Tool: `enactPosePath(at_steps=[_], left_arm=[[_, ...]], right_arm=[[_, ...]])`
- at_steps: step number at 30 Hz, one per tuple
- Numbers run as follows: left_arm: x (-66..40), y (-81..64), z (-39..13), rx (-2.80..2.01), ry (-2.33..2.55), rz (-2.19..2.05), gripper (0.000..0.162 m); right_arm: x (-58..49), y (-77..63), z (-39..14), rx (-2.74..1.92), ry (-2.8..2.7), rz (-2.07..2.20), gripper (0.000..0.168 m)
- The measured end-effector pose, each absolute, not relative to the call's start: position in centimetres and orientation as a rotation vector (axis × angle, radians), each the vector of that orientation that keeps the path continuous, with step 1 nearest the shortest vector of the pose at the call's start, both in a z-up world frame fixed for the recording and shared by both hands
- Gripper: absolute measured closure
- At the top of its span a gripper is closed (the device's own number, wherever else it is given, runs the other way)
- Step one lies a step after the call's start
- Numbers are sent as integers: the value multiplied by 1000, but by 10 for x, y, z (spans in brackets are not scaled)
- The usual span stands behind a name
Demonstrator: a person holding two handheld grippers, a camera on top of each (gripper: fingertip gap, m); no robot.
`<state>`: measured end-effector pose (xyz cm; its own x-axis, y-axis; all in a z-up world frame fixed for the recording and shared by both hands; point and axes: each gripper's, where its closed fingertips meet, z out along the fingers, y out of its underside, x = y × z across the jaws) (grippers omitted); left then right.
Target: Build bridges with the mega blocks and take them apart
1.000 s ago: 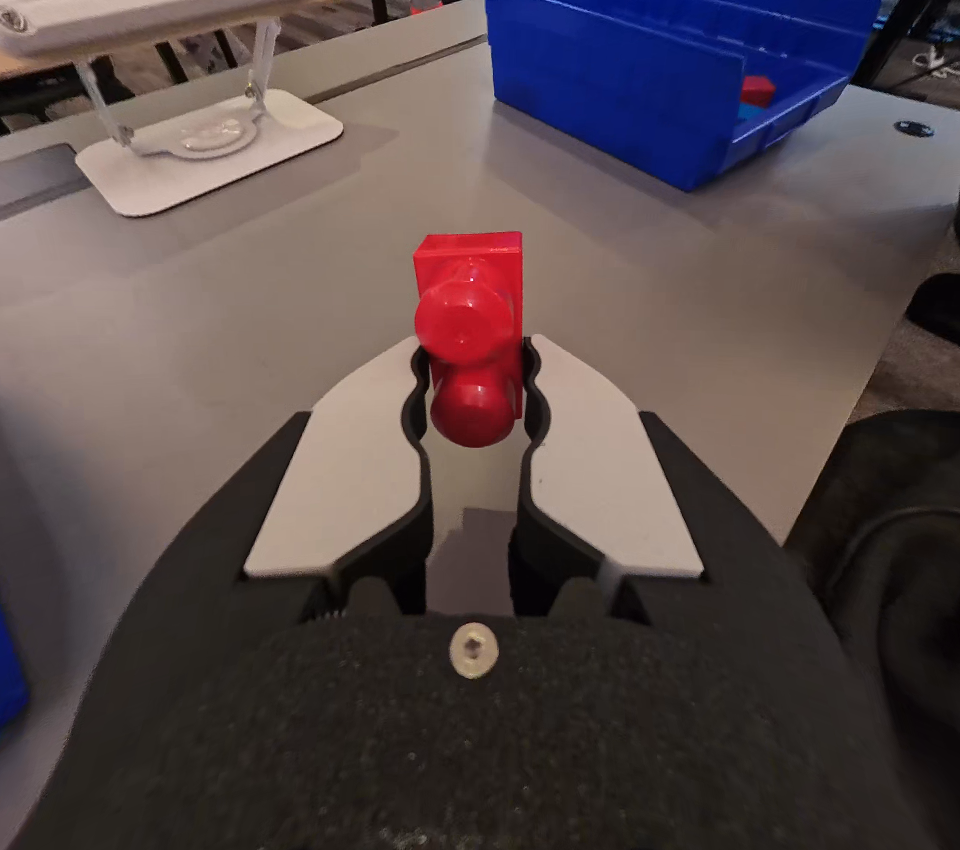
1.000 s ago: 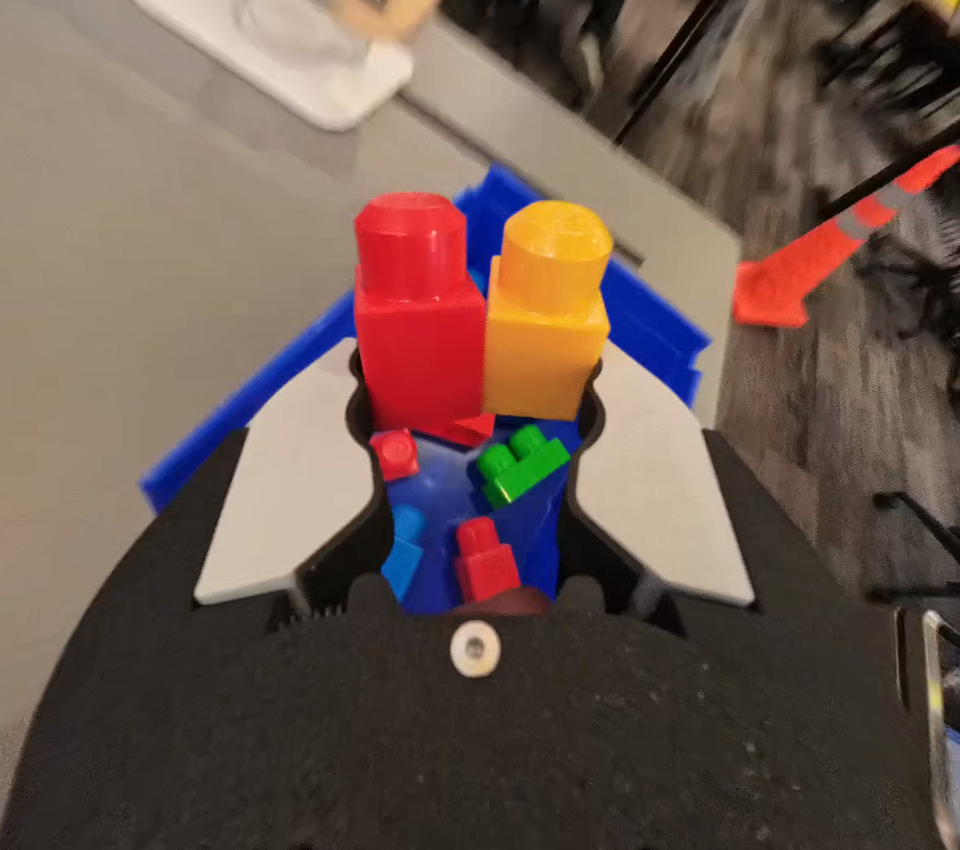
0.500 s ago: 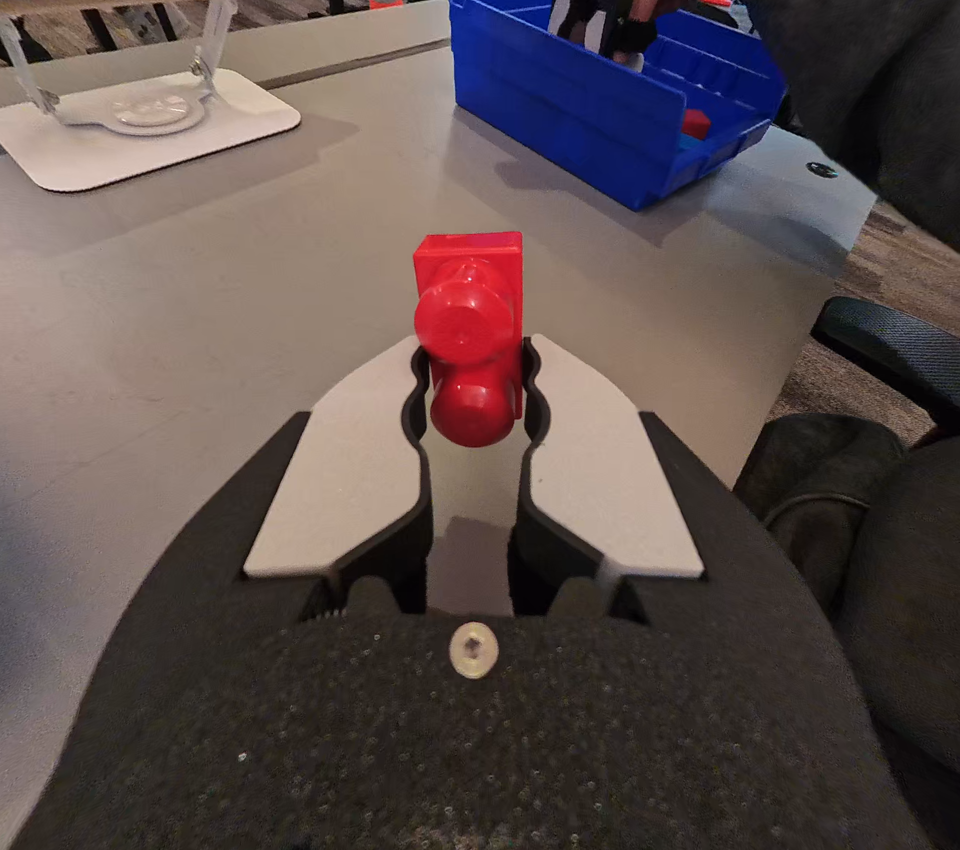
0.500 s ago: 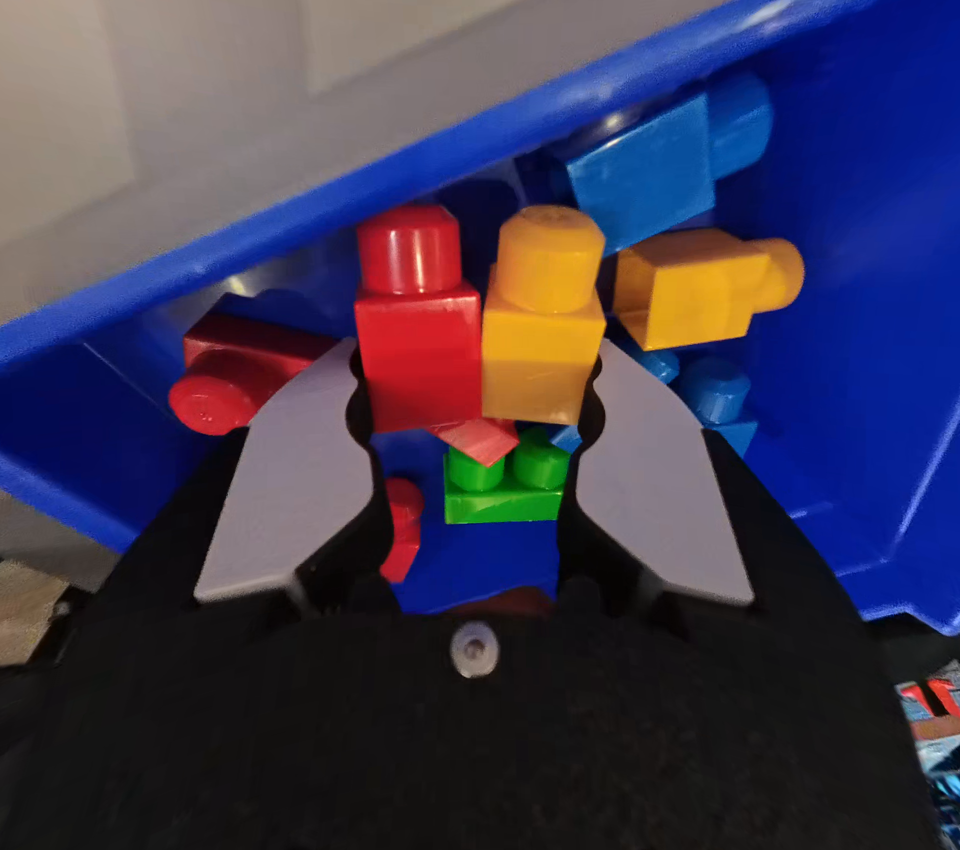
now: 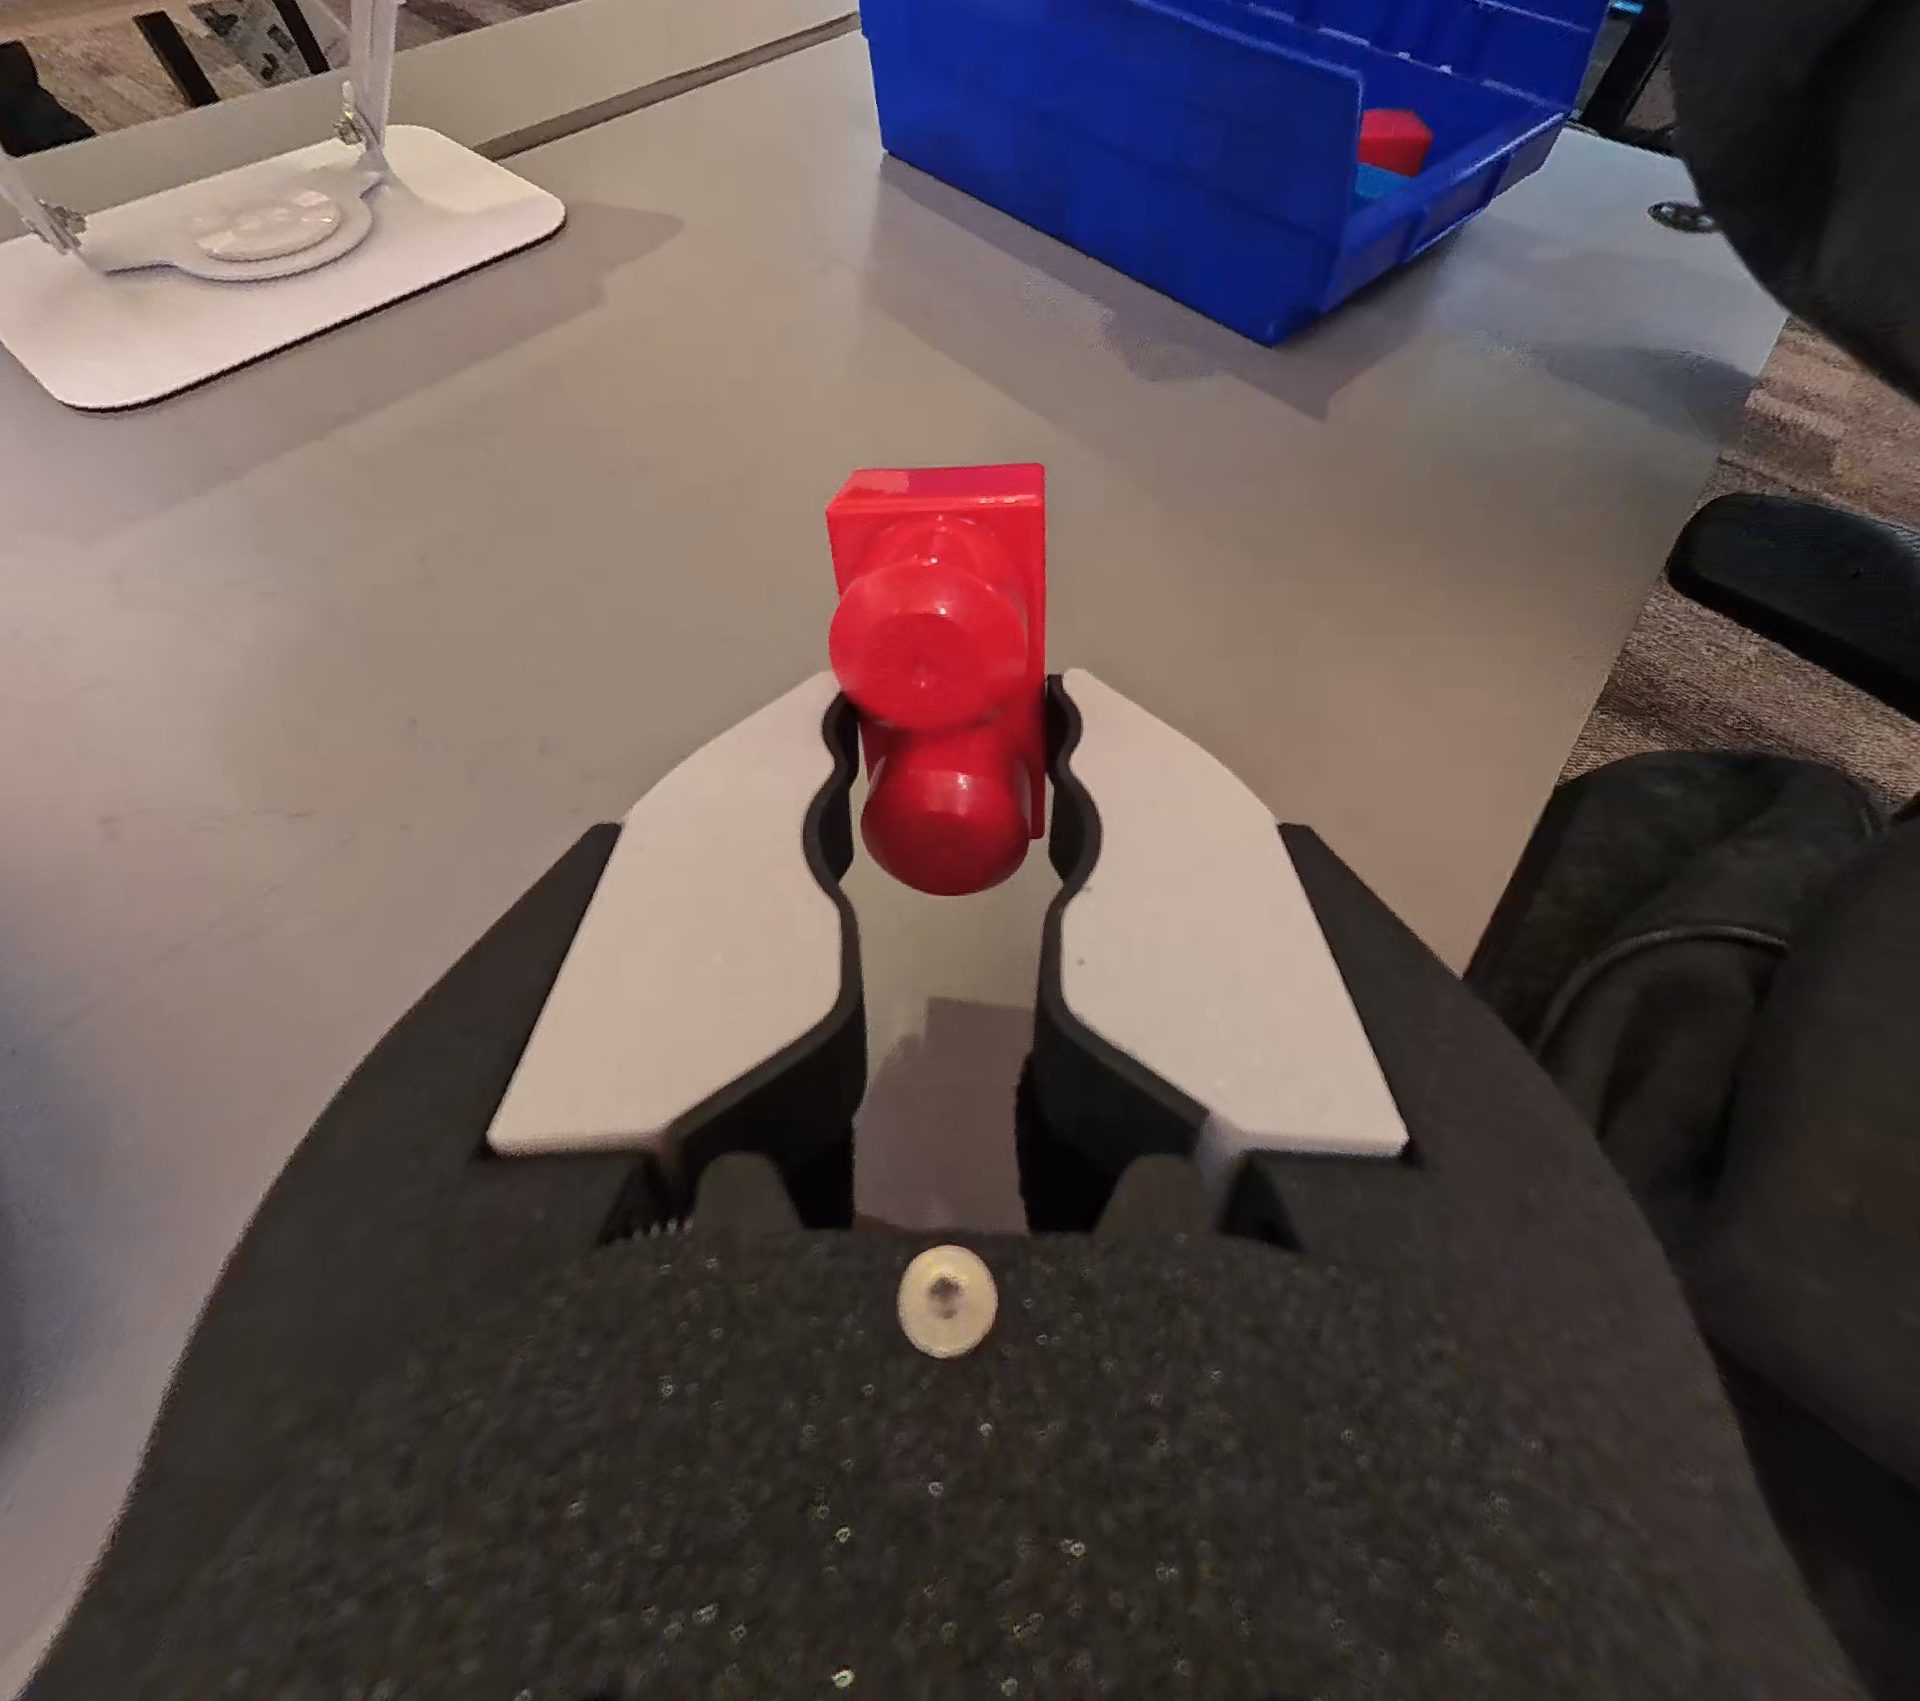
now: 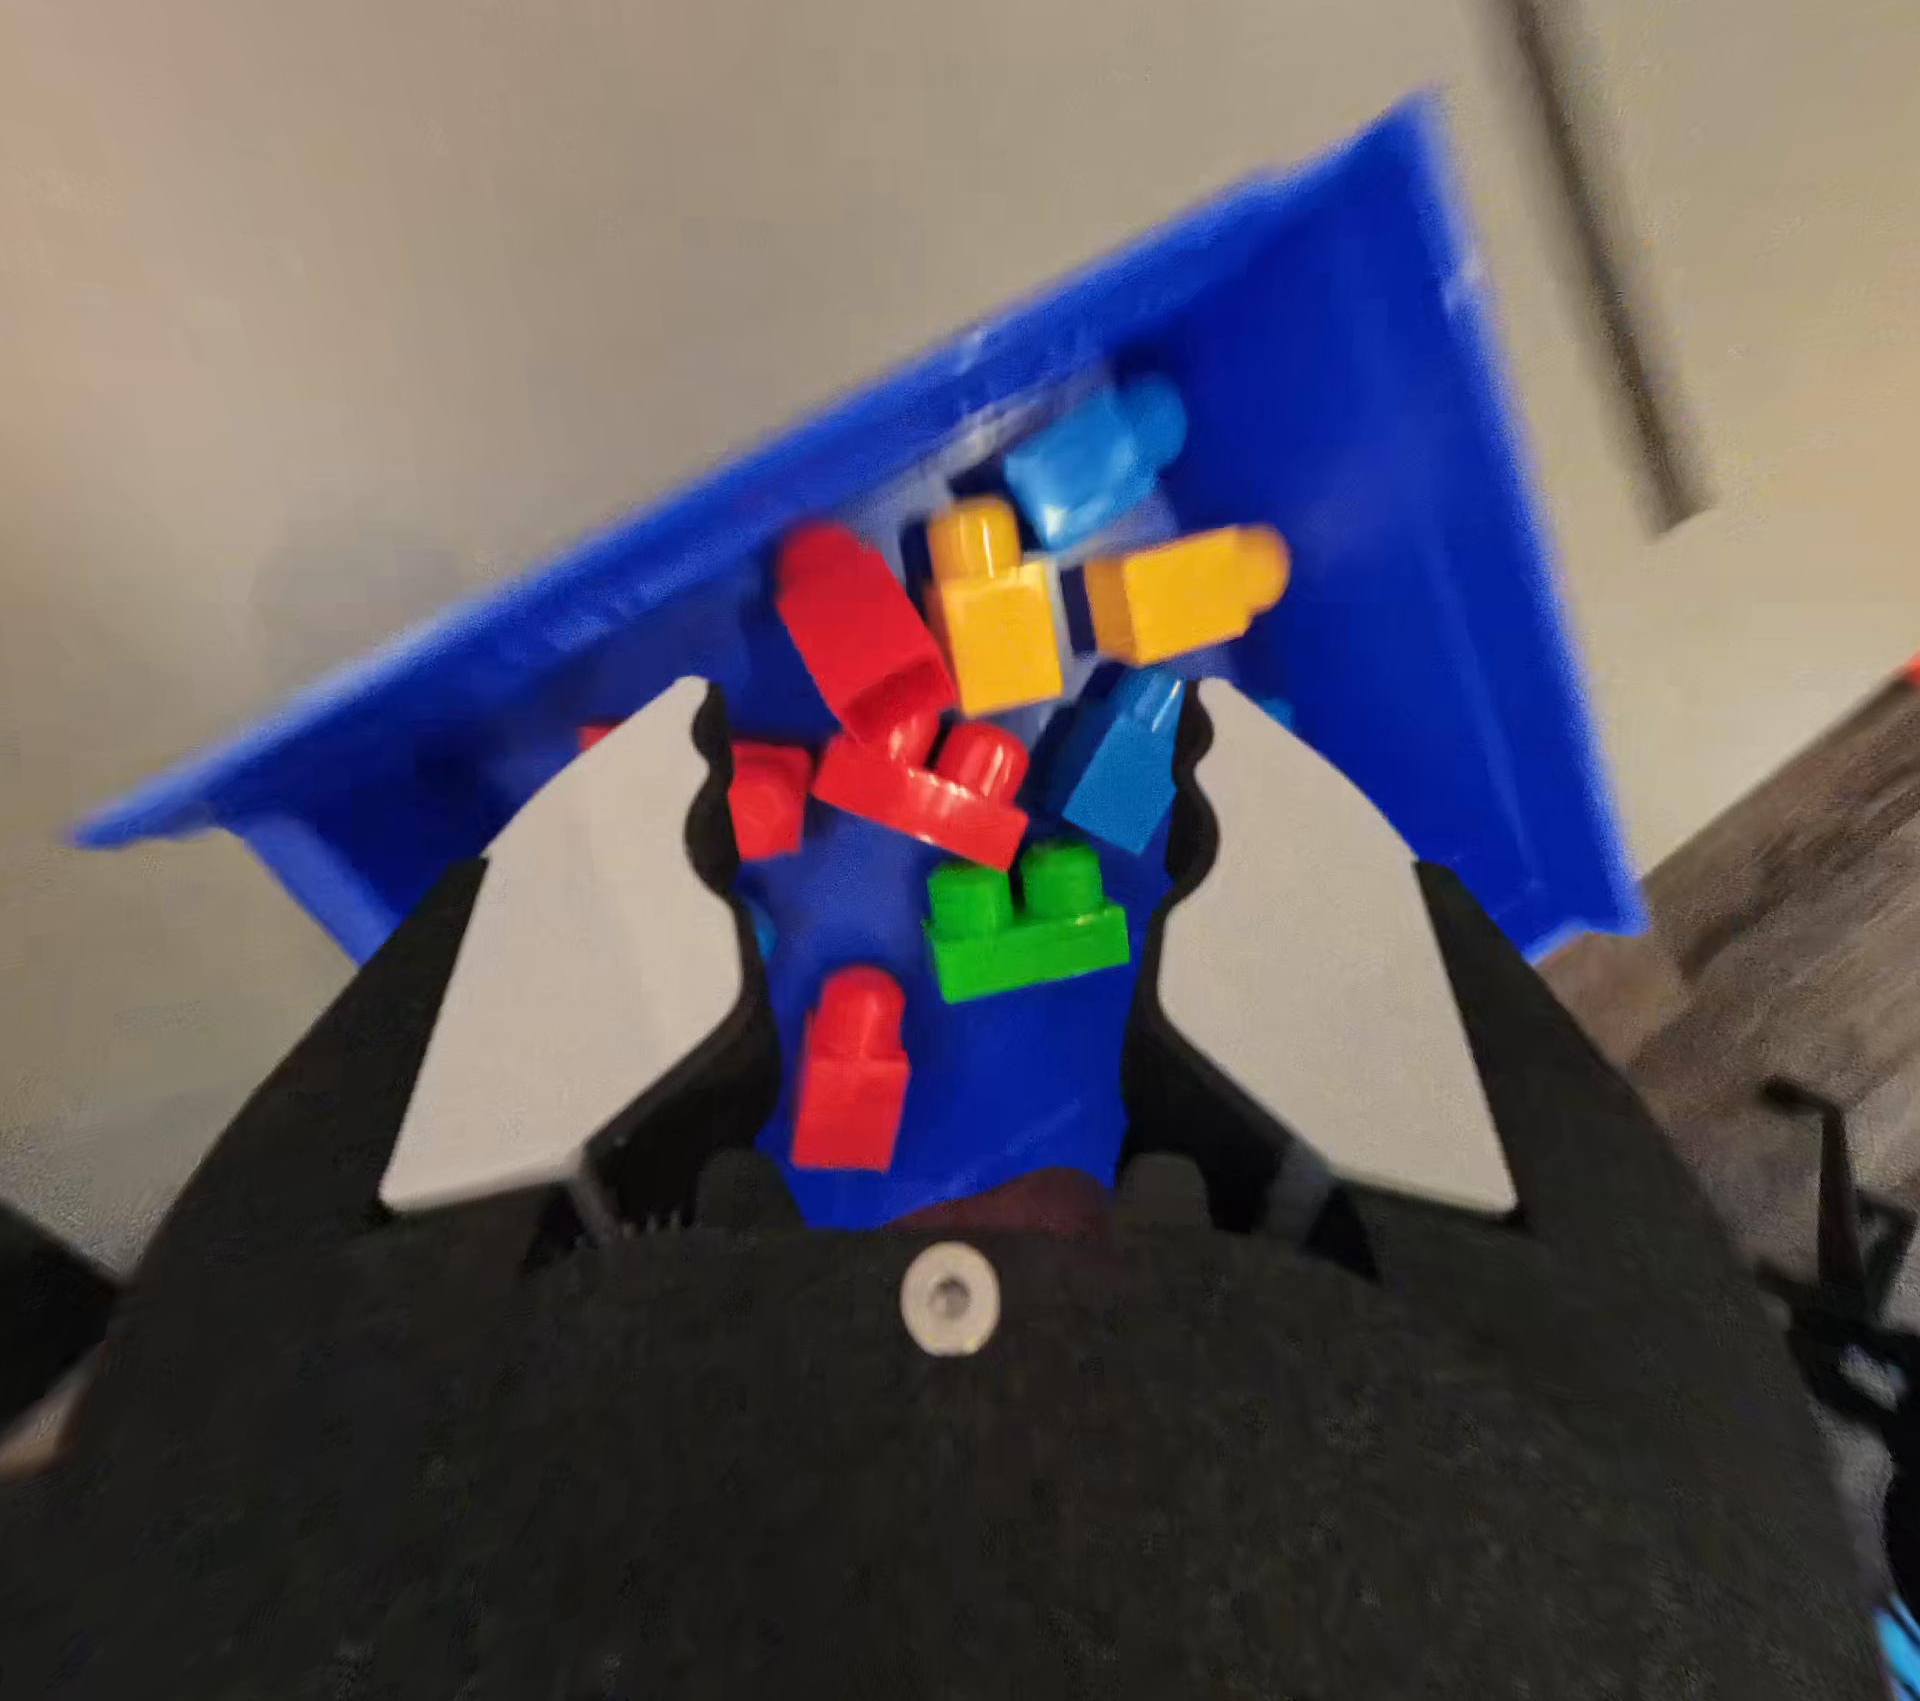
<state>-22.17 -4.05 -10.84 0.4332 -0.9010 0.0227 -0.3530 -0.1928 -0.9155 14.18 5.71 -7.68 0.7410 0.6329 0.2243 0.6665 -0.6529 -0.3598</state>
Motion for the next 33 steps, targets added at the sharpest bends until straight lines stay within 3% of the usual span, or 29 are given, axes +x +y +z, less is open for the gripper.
enactPosePath(at_steps=[3, 5, 11, 13, 28, 29, 31, 33], left_arm=[[-224, -37, -110, -1769, 1073, -736, 128], [-223, -36, -113, -1788, 1072, -744, 128], [-224, -31, -125, -1854, 1142, -677, 128], [-222, -28, -122, -1869, 1184, -650, 128], [-163, 70, -163, -2432, 1631, -196, 128], [-161, 69, -167, -2452, 1664, -190, 128], [-159, 66, -175, -2482, 1709, -166, 128], [-159, 68, -181, -2486, 1729, -104, 128]], right_arm=[[64, 21, -12, -2106, -864, 107, 96], [-6, -28, -5, -1913, -879, 385, 98], [-131, -117, -101, -1834, -895, 776, 99], [-133, -118, -123, -1896, -940, 663, 99], [-93, -67, -144, -1998, -630, 248, 82], [-90, -67, -148, -2011, -646, 211, 84], [-84, -66, -154, -2011, -692, 143, 103], [-80, -66, -159, -2002, -727, 89, 106]])
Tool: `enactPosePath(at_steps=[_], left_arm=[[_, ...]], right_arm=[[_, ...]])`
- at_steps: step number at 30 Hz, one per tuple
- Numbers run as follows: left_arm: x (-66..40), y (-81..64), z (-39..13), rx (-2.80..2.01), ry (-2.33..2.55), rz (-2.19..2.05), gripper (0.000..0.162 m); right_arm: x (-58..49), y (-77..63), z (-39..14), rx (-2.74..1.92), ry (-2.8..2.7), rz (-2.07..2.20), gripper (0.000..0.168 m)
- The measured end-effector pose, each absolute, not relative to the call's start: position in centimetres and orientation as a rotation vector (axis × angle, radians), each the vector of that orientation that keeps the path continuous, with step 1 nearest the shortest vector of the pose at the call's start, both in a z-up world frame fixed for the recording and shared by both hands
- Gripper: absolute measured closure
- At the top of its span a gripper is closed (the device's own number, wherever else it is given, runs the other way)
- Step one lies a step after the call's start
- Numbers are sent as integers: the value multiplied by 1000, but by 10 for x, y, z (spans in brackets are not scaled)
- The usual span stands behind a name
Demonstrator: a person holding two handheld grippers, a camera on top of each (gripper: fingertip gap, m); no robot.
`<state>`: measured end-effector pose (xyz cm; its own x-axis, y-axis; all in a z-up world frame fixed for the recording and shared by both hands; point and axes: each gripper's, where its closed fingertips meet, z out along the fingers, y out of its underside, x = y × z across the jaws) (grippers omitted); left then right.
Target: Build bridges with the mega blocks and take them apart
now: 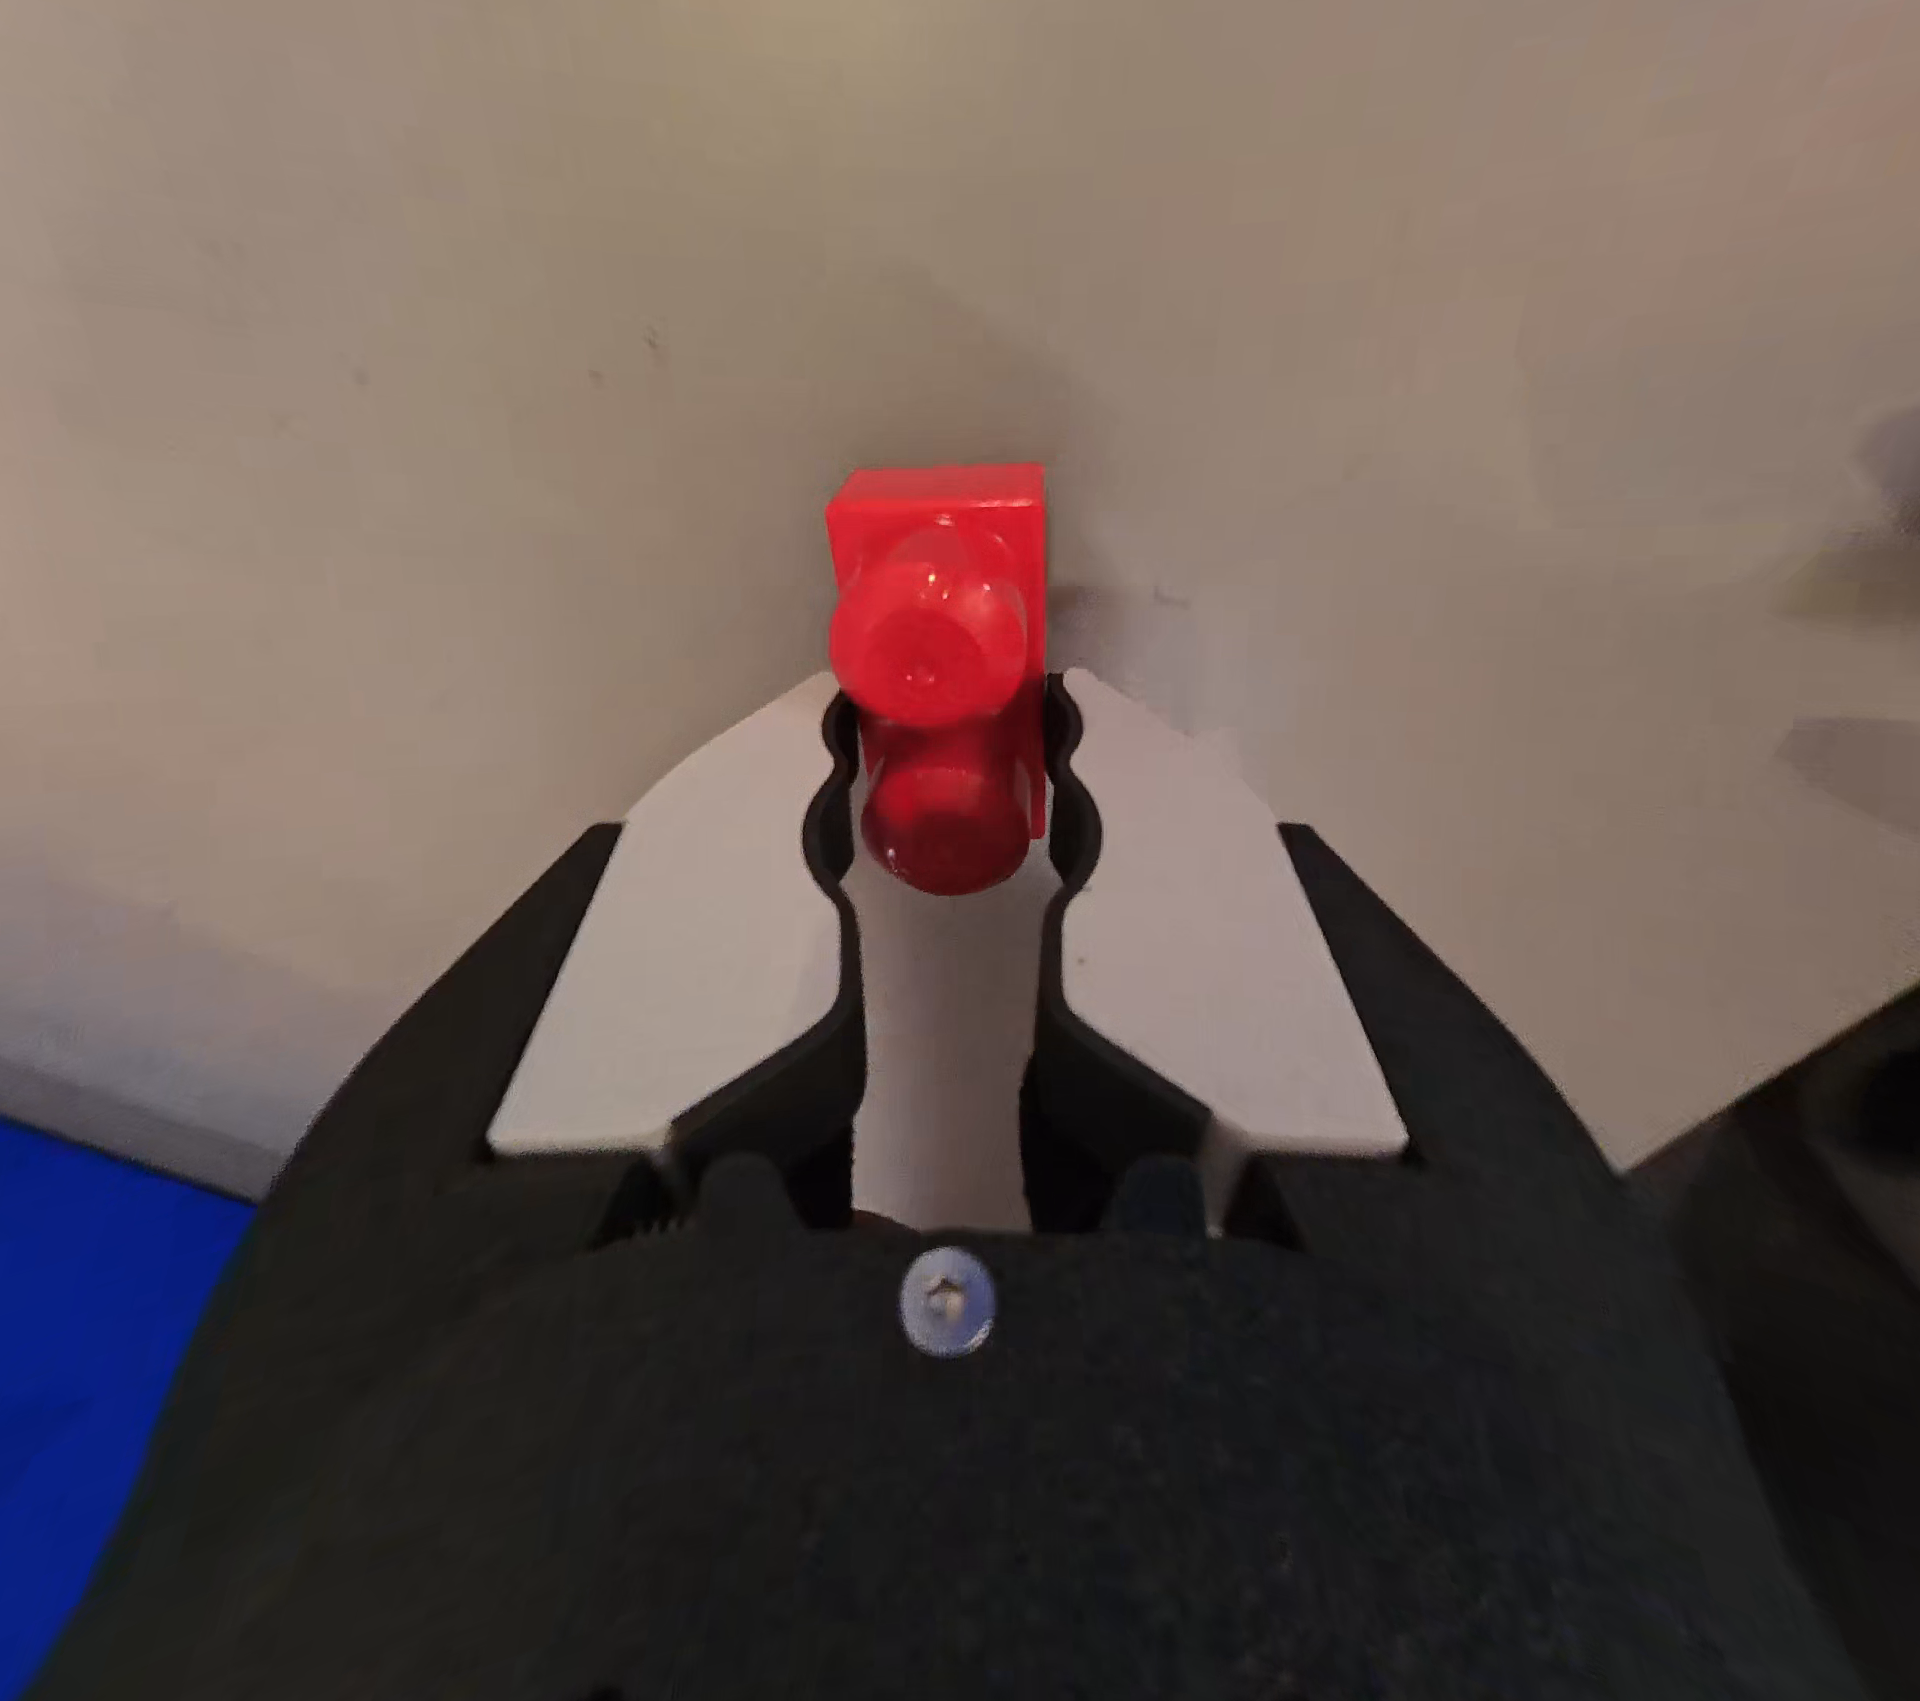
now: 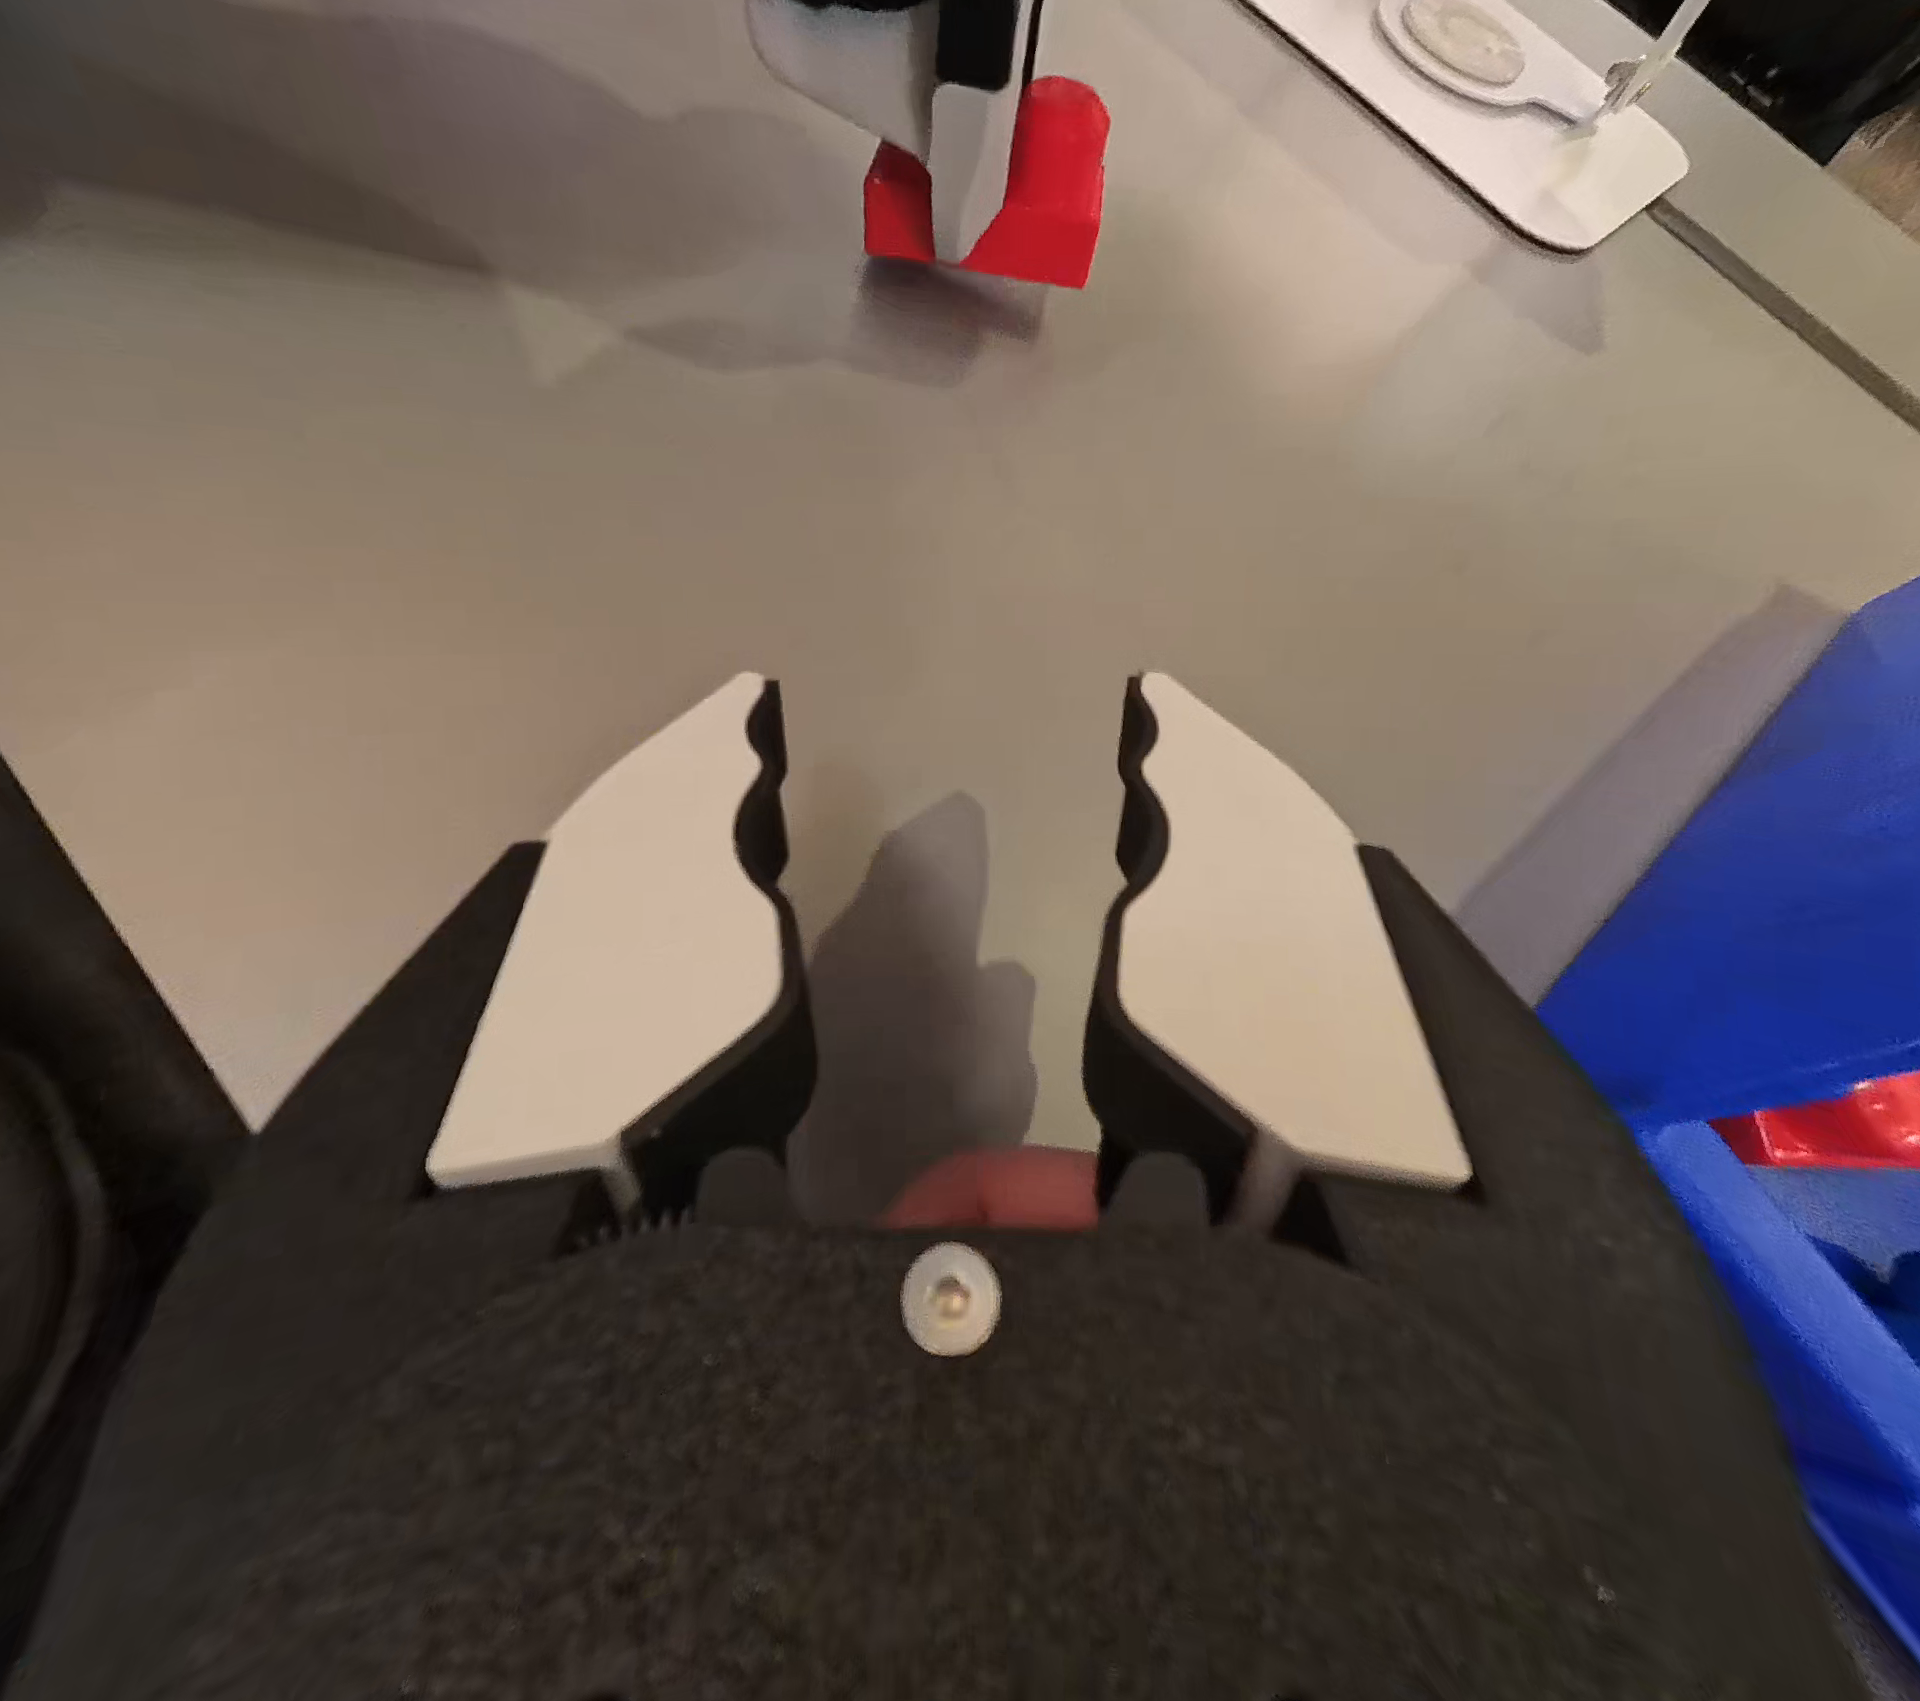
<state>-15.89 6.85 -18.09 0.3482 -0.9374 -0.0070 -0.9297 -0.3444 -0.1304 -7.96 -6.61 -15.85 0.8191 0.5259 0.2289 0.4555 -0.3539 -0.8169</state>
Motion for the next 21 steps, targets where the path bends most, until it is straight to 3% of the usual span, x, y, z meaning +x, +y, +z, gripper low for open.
enactPosePath(at_steps=[4, 7, 11, 14, 18, 21], left_arm=[[-157, 71, -187, -2483, 1713, -63, 128], [-159, 71, -185, -2469, 1691, -80, 107], [-175, 68, -165, -2395, 1555, -155, 95], [-185, 56, -131, -2209, 1285, -398, 95], [-214, 24, -91, -1863, 867, -673, 96], [-239, 2, -95, -1781, 732, -664, 92]], right_arm=[[-84, -72, -167, -2063, -767, 110, 95], [-84, -72, -166, -2104, -721, 143, 100], [-82, -68, -160, -2092, -651, 204, 98], [-81, -68, -160, -2096, -644, 249, 112], [-88, -56, -157, -2094, -612, 262, 103], [-101, -38, -156, -2113, -641, 230, 101]])
